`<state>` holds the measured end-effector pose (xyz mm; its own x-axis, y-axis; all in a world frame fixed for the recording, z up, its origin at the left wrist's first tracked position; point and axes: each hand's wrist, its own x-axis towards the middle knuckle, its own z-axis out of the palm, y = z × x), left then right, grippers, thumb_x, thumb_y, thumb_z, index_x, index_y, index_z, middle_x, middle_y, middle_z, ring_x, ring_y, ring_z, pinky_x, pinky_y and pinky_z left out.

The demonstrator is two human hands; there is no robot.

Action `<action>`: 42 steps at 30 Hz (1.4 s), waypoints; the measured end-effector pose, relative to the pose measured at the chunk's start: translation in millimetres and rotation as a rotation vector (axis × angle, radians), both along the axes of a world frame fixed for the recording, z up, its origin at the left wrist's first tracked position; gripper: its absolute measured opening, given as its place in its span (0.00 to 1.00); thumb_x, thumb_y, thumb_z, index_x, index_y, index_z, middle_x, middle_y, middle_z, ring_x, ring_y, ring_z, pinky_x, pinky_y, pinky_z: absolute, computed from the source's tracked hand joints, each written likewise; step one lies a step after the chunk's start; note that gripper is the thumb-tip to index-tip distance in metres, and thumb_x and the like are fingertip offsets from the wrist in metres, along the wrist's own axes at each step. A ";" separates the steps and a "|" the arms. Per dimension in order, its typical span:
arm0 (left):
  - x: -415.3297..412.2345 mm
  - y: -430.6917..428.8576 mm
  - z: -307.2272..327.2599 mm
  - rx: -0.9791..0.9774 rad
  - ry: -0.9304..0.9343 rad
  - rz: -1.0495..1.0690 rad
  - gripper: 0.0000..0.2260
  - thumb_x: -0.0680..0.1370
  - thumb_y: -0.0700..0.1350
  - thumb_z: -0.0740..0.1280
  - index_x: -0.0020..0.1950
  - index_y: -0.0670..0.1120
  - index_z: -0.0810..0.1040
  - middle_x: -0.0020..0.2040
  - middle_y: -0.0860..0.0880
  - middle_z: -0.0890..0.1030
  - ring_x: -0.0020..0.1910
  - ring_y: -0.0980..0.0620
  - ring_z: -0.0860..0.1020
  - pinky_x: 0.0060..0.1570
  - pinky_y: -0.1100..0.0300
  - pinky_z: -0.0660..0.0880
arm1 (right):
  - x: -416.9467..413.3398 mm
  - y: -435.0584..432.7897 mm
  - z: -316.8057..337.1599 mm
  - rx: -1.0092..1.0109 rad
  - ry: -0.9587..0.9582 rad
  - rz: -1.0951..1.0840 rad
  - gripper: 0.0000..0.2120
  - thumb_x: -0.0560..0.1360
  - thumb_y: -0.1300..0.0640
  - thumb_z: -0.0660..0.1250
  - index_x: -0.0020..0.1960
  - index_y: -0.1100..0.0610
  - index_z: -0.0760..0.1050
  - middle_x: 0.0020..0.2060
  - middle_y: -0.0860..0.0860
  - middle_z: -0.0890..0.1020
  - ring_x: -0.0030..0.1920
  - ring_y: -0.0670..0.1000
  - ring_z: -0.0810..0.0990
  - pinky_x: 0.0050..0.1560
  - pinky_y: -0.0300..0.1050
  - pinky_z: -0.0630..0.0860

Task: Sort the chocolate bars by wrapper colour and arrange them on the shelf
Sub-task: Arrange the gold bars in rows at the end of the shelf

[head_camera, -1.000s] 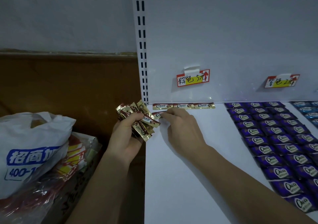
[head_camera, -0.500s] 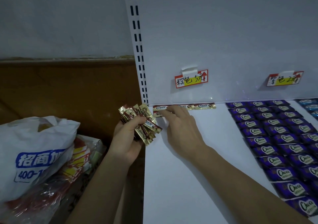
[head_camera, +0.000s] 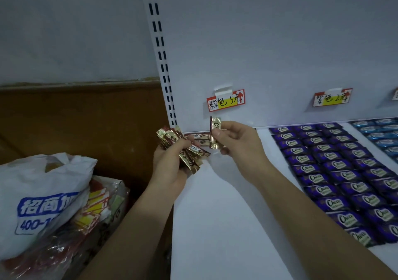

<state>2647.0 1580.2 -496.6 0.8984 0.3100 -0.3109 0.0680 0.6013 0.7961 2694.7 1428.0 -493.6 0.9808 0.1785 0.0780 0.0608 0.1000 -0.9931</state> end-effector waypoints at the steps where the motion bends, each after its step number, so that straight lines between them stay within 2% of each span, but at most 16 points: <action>1: 2.2 -2.6 0.6 -0.012 -0.014 0.021 0.13 0.76 0.31 0.68 0.56 0.46 0.79 0.48 0.45 0.86 0.45 0.46 0.85 0.52 0.40 0.80 | 1.6 -5.2 1.3 -0.043 -0.050 -0.053 0.04 0.74 0.61 0.75 0.48 0.57 0.82 0.32 0.48 0.84 0.32 0.44 0.79 0.35 0.37 0.73; 3: 4.5 -7.2 1.2 -0.022 -0.042 0.062 0.12 0.76 0.31 0.68 0.53 0.46 0.79 0.45 0.46 0.86 0.46 0.44 0.84 0.57 0.37 0.77 | 8.4 -16.7 0.6 -0.266 -0.239 -0.192 0.05 0.71 0.62 0.78 0.43 0.53 0.83 0.32 0.45 0.84 0.32 0.42 0.80 0.36 0.34 0.74; 5: 4.6 -8.3 0.1 -0.041 -0.074 0.094 0.14 0.76 0.32 0.69 0.59 0.45 0.78 0.48 0.45 0.87 0.48 0.44 0.85 0.60 0.35 0.76 | 16.7 -26.1 -6.4 -0.644 -0.441 -0.260 0.03 0.72 0.59 0.77 0.43 0.51 0.86 0.36 0.45 0.84 0.36 0.46 0.80 0.39 0.40 0.75; 7: 5.3 -7.1 -3.1 -0.051 -0.095 0.100 0.15 0.76 0.32 0.69 0.60 0.45 0.77 0.50 0.45 0.86 0.48 0.45 0.85 0.61 0.35 0.76 | 21.8 -29.9 -18.8 -1.045 -0.640 -0.219 0.04 0.74 0.59 0.74 0.47 0.53 0.87 0.39 0.50 0.83 0.41 0.54 0.79 0.41 0.47 0.76; 9: 5.2 -7.1 -4.4 -0.050 -0.105 0.092 0.13 0.76 0.32 0.69 0.55 0.47 0.78 0.49 0.45 0.86 0.48 0.46 0.84 0.61 0.35 0.76 | 22.1 -30.2 -33.9 -1.214 -0.709 -0.174 0.07 0.74 0.64 0.71 0.47 0.54 0.86 0.40 0.53 0.80 0.45 0.58 0.78 0.40 0.49 0.76; 12: 4.3 -7.2 -4.4 -0.048 -0.106 0.063 0.13 0.76 0.32 0.68 0.56 0.47 0.78 0.49 0.45 0.86 0.49 0.46 0.84 0.60 0.37 0.77 | 18.7 -30.7 -44.3 -1.149 -0.699 -0.207 0.14 0.71 0.70 0.69 0.50 0.56 0.86 0.41 0.53 0.81 0.46 0.57 0.78 0.41 0.45 0.72; 14: 3.9 -7.1 -4.5 -0.040 -0.097 0.042 0.14 0.77 0.32 0.68 0.58 0.47 0.78 0.50 0.45 0.86 0.50 0.46 0.84 0.59 0.38 0.78 | 17.4 -28.7 -45.2 -1.122 -0.695 -0.210 0.16 0.71 0.71 0.68 0.52 0.57 0.86 0.42 0.53 0.81 0.46 0.57 0.78 0.43 0.45 0.73; 18: 5.3 -5.9 -4.6 -0.050 -0.084 0.000 0.11 0.77 0.32 0.68 0.52 0.47 0.81 0.49 0.45 0.86 0.49 0.47 0.84 0.60 0.39 0.78 | 15.6 -26.8 -43.0 -1.091 -0.730 -0.197 0.13 0.72 0.67 0.68 0.52 0.57 0.85 0.43 0.53 0.83 0.46 0.57 0.80 0.45 0.49 0.78; 22: 6.4 -3.8 -6.5 -0.045 -0.088 -0.018 0.14 0.77 0.32 0.68 0.60 0.46 0.79 0.51 0.45 0.86 0.50 0.46 0.84 0.59 0.39 0.78 | 17.9 -26.7 -45.0 -1.093 -0.747 -0.183 0.14 0.71 0.67 0.67 0.52 0.57 0.85 0.44 0.52 0.83 0.46 0.56 0.80 0.44 0.50 0.79; 26: 7.0 -3.8 -7.5 -0.042 -0.084 -0.024 0.11 0.77 0.32 0.68 0.51 0.47 0.81 0.48 0.46 0.86 0.47 0.48 0.84 0.55 0.42 0.79 | 20.3 -26.8 -48.1 -1.113 -0.786 -0.176 0.15 0.69 0.66 0.66 0.51 0.55 0.85 0.45 0.51 0.83 0.45 0.57 0.78 0.40 0.50 0.77; 30: 8.1 -2.4 -9.4 -0.046 -0.083 -0.024 0.14 0.76 0.32 0.69 0.60 0.45 0.79 0.49 0.46 0.86 0.46 0.49 0.85 0.47 0.47 0.82 | 20.1 -24.9 -49.9 -1.117 -0.789 -0.191 0.11 0.73 0.62 0.68 0.51 0.52 0.85 0.46 0.48 0.82 0.47 0.55 0.77 0.39 0.50 0.76; 33: 7.7 -2.8 -9.2 -0.046 -0.084 -0.021 0.12 0.76 0.32 0.69 0.55 0.46 0.80 0.48 0.46 0.86 0.47 0.48 0.85 0.50 0.46 0.81 | 20.8 -24.6 -50.4 -1.120 -0.793 -0.193 0.10 0.74 0.61 0.69 0.52 0.51 0.85 0.47 0.47 0.82 0.48 0.55 0.77 0.40 0.48 0.74; 36: 6.1 -3.5 -7.4 -0.037 -0.085 -0.030 0.10 0.76 0.33 0.70 0.50 0.47 0.83 0.48 0.46 0.86 0.48 0.47 0.85 0.56 0.43 0.79 | 22.9 -24.9 -52.2 -1.147 -0.798 -0.174 0.14 0.73 0.62 0.69 0.55 0.50 0.84 0.50 0.48 0.82 0.51 0.56 0.77 0.41 0.48 0.73; 39: 5.1 -3.5 -7.7 -0.019 -0.102 -0.052 0.10 0.76 0.32 0.69 0.47 0.47 0.84 0.47 0.45 0.86 0.46 0.47 0.86 0.55 0.43 0.79 | 21.1 -23.7 -48.8 -1.166 -0.792 -0.186 0.16 0.75 0.60 0.69 0.60 0.48 0.82 0.55 0.46 0.82 0.56 0.54 0.76 0.45 0.49 0.74; 40: 4.3 -3.2 -7.7 -0.007 -0.104 -0.056 0.09 0.76 0.32 0.70 0.49 0.46 0.83 0.48 0.45 0.86 0.46 0.46 0.86 0.55 0.42 0.79 | 19.5 -23.3 -44.9 -1.110 -0.782 -0.199 0.15 0.77 0.59 0.69 0.62 0.48 0.81 0.56 0.45 0.81 0.57 0.51 0.76 0.48 0.48 0.74; 42: 3.1 -2.2 -7.9 0.028 -0.103 -0.068 0.10 0.75 0.33 0.71 0.53 0.44 0.82 0.49 0.44 0.86 0.49 0.43 0.85 0.56 0.40 0.78 | 10.3 -21.6 -31.2 -0.776 -0.609 -0.154 0.11 0.80 0.55 0.67 0.61 0.49 0.80 0.54 0.43 0.82 0.55 0.44 0.77 0.52 0.43 0.73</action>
<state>2650.1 1578.0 -504.6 0.9444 0.2545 -0.2080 0.0250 0.5756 0.8174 2705.1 1406.4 -524.8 0.8291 0.2673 0.4910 0.5391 -0.6150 -0.5754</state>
